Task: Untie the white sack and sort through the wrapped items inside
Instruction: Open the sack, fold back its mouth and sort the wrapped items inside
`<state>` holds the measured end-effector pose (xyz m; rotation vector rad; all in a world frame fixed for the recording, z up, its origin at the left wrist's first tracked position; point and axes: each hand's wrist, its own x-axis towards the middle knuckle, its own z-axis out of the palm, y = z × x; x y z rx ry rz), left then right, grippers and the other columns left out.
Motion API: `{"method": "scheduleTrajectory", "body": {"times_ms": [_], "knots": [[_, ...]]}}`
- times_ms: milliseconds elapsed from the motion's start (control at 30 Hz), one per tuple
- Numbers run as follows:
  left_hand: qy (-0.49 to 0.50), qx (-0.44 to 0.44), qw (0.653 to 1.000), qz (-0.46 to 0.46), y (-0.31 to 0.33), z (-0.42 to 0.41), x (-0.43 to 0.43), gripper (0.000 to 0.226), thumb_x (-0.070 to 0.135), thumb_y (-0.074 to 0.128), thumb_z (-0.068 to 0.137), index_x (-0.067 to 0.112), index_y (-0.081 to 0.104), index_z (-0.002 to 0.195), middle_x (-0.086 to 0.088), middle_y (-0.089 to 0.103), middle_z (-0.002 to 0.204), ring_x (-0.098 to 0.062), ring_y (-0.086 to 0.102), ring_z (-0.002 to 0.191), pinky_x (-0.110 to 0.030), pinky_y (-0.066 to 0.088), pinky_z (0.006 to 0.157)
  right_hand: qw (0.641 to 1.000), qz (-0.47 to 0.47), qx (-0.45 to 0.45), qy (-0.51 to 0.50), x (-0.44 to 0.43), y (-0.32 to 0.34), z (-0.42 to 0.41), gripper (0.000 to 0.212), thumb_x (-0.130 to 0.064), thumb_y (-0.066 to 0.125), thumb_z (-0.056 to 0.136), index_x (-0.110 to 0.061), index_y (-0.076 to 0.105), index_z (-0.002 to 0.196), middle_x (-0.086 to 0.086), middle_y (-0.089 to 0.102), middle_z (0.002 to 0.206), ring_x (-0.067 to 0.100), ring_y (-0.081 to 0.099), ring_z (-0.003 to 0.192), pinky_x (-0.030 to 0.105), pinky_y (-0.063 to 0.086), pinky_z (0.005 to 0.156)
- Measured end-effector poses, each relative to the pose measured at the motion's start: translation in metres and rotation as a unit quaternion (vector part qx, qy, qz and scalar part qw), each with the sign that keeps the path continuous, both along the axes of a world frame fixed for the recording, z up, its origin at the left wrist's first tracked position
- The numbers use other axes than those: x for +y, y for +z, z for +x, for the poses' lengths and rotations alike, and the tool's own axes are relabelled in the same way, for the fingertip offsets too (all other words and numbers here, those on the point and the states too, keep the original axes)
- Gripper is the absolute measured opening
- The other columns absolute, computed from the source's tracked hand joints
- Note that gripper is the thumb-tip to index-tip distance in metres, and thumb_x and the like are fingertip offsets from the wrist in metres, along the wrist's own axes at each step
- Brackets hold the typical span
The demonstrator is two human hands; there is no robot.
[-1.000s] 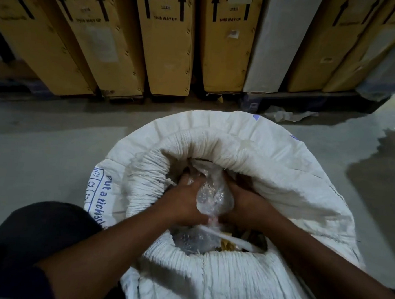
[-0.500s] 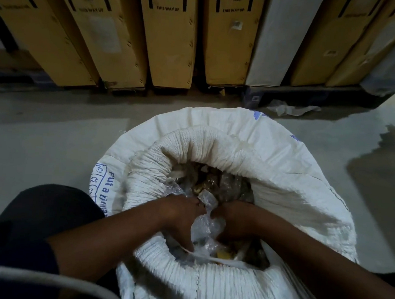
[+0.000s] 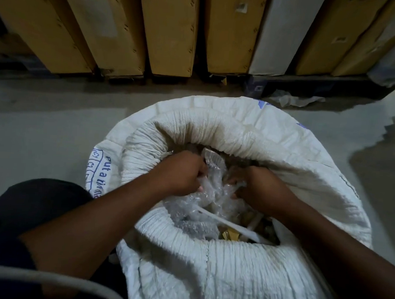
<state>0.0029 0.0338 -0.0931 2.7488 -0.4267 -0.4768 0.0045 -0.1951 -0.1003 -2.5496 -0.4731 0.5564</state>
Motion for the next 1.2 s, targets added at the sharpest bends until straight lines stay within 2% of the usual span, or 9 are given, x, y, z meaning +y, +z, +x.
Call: {"method": "scheduleTrajectory", "body": {"times_ms": [100, 267, 400, 667, 800, 933, 1000, 1100, 1200], "knots": [[0.009, -0.010, 1.000, 0.012, -0.001, -0.002, -0.003, 0.011, 0.028, 0.080, 0.082, 0.020, 0.076, 0.089, 0.003, 0.076, 0.090, -0.017, 0.070, 0.087, -0.031, 0.057, 0.076, 1.000, -0.001, -0.019, -0.022, 0.009, -0.003, -0.003, 0.034, 0.000, 0.074, 0.075, -0.025, 0.079, 0.099, -0.011, 0.077, 0.098, 0.006, 0.069, 0.093, 0.016, 0.050, 0.075], [0.016, -0.009, 1.000, 0.012, -0.001, -0.004, -0.003, 0.007, 0.028, 0.078, 0.082, 0.023, 0.074, 0.084, 0.000, 0.075, 0.091, -0.021, 0.072, 0.087, -0.033, 0.056, 0.073, 0.999, 0.011, -0.029, -0.023, 0.015, -0.003, -0.004, 0.032, -0.006, 0.068, 0.070, -0.026, 0.079, 0.093, -0.009, 0.078, 0.093, 0.009, 0.071, 0.089, 0.031, 0.058, 0.081], [0.029, -0.017, 0.999, 0.010, -0.007, -0.007, -0.005, 0.038, 0.022, 0.072, 0.080, 0.029, 0.043, 0.057, -0.003, 0.072, 0.083, -0.026, 0.070, 0.083, -0.029, 0.043, 0.065, 0.998, -0.006, -0.054, -0.037, 0.019, -0.004, -0.007, 0.031, -0.011, 0.063, 0.071, -0.024, 0.079, 0.095, -0.004, 0.079, 0.089, 0.016, 0.073, 0.085, 0.032, 0.058, 0.075], [0.051, -0.029, 0.998, -0.010, -0.016, -0.006, -0.007, 0.037, 0.041, 0.065, 0.089, 0.026, 0.046, 0.061, -0.004, 0.072, 0.080, -0.023, 0.064, 0.073, -0.028, 0.039, 0.065, 0.997, -0.035, -0.043, -0.046, 0.025, -0.003, -0.012, 0.037, -0.029, 0.051, 0.078, -0.030, 0.075, 0.106, -0.001, 0.078, 0.095, 0.020, 0.073, 0.089, 0.033, 0.058, 0.078], [0.070, -0.052, 0.995, -0.049, -0.016, -0.008, -0.007, 0.040, 0.037, 0.066, 0.091, 0.028, 0.042, 0.061, 0.009, 0.055, 0.070, -0.015, 0.056, 0.069, -0.027, 0.035, 0.062, 0.999, -0.003, -0.037, -0.035, 0.023, 0.000, -0.008, 0.029, -0.030, 0.054, 0.084, -0.031, 0.073, 0.107, -0.008, 0.077, 0.097, 0.013, 0.071, 0.089, 0.033, 0.057, 0.079], [0.014, -0.101, 0.993, -0.063, -0.014, -0.012, -0.010, 0.008, 0.024, 0.065, 0.088, 0.030, 0.065, 0.093, 0.010, 0.059, 0.093, -0.017, 0.061, 0.095, -0.032, 0.048, 0.074, 0.999, -0.016, -0.047, 0.016, 0.016, 0.010, -0.002, 0.032, -0.029, 0.066, 0.090, -0.030, 0.065, 0.122, -0.005, 0.069, 0.119, 0.016, 0.065, 0.109, 0.033, 0.053, 0.089], [-0.020, -0.112, 0.993, -0.042, -0.011, -0.014, -0.010, 0.027, 0.031, 0.066, 0.089, 0.031, 0.067, 0.116, 0.006, 0.053, 0.110, -0.017, 0.052, 0.105, -0.035, 0.045, 0.089, 0.996, -0.054, -0.049, 0.046, 0.012, 0.019, -0.003, 0.044, -0.036, 0.069, 0.089, -0.032, 0.057, 0.131, -0.005, 0.060, 0.130, 0.017, 0.059, 0.118, 0.037, 0.051, 0.095], [-0.042, -0.125, 0.991, -0.035, -0.003, -0.017, -0.008, 0.034, 0.046, 0.070, 0.089, 0.034, 0.067, 0.121, 0.009, 0.050, 0.117, -0.015, 0.047, 0.112, -0.038, 0.038, 0.097, 0.989, -0.109, -0.069, 0.077, -0.001, 0.034, -0.011, 0.057, -0.040, 0.074, 0.086, -0.037, 0.054, 0.139, -0.011, 0.052, 0.142, 0.016, 0.055, 0.127, 0.039, 0.051, 0.098], [-0.057, -0.129, 0.989, -0.034, 0.000, -0.019, -0.010, 0.028, 0.040, 0.071, 0.090, 0.031, 0.070, 0.116, 0.013, 0.059, 0.118, -0.014, 0.049, 0.113, -0.036, 0.032, 0.098, 0.982, -0.144, -0.112, 0.057, -0.010, 0.044, -0.016, 0.050, -0.030, 0.074, 0.086, -0.038, 0.061, 0.134, -0.013, 0.062, 0.134, 0.014, 0.060, 0.120, 0.034, 0.052, 0.092]]}}
